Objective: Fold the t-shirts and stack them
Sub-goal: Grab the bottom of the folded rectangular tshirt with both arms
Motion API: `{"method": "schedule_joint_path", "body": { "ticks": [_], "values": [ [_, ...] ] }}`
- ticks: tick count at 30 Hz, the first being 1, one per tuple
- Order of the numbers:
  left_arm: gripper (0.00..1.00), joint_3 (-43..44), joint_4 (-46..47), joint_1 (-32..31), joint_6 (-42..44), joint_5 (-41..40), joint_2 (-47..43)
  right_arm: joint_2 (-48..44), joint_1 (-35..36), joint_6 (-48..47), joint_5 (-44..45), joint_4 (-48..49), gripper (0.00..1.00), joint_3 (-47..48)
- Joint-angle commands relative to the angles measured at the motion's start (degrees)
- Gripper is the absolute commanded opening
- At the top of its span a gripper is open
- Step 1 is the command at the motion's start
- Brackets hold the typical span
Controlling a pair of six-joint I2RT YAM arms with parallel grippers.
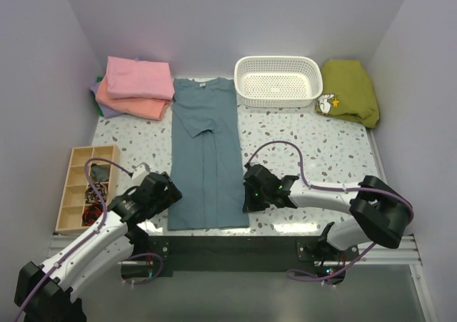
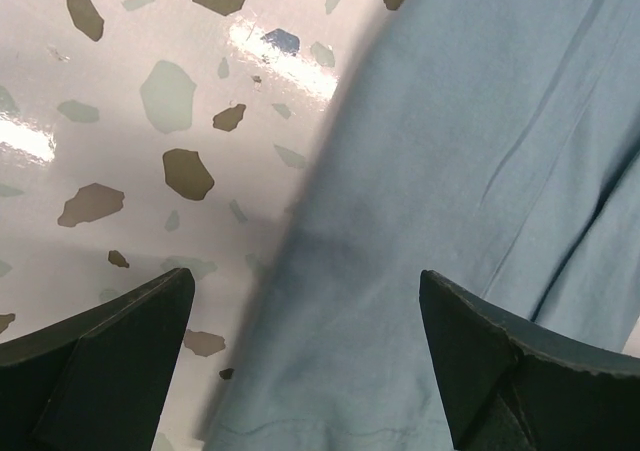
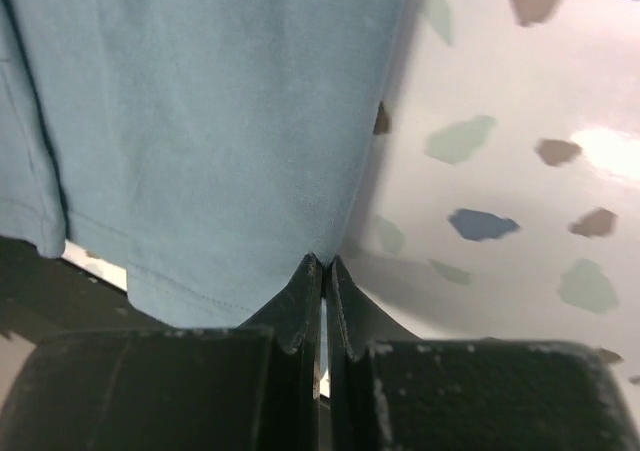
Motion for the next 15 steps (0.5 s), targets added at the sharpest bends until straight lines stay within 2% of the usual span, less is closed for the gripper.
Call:
{"method": "schedule_joint_path", "body": {
  "ticks": [1, 6, 7, 8, 9, 11, 15],
  "values": [
    [1.00, 0.0, 0.8, -0.4, 0.2, 1.5, -0.4, -2.3, 0.1, -0.8, 5.9, -6.4, 0.00, -1.2],
    [1.00, 0.0, 2.0, -0.8, 1.0, 2.0, 0.7, -1.8, 0.2, -0.9, 6.4, -6.5, 0.01, -1.4],
    [1.00, -0.1, 2.7, -1.0, 1.4, 2.5, 1.1, -1.7, 0.1, -1.1, 5.6, -6.0, 0.05, -1.3],
    [1.00, -0.2, 3.5, -1.0, 1.9, 2.8, 1.5, -2.0, 0.1, -2.3, 4.8, -5.5, 0.15, -1.0],
    [1.00, -0.2, 5.0, -1.1, 3.2, 2.9, 2.7, -2.1, 0.1, -2.7, 5.0, -5.4, 0.32, -0.6],
    [1.00, 1.3, 5.4, -1.1, 4.5, 2.2, 4.5, -2.8, 0.1, -4.2, 5.5, -7.5, 0.40, 0.9],
    [1.00, 4.4, 7.0, -1.3, 8.1, 2.5, 10.4, -7.0, 0.1, -6.0, 12.5, -12.5, 0.59, 3.5]
  ]
}}
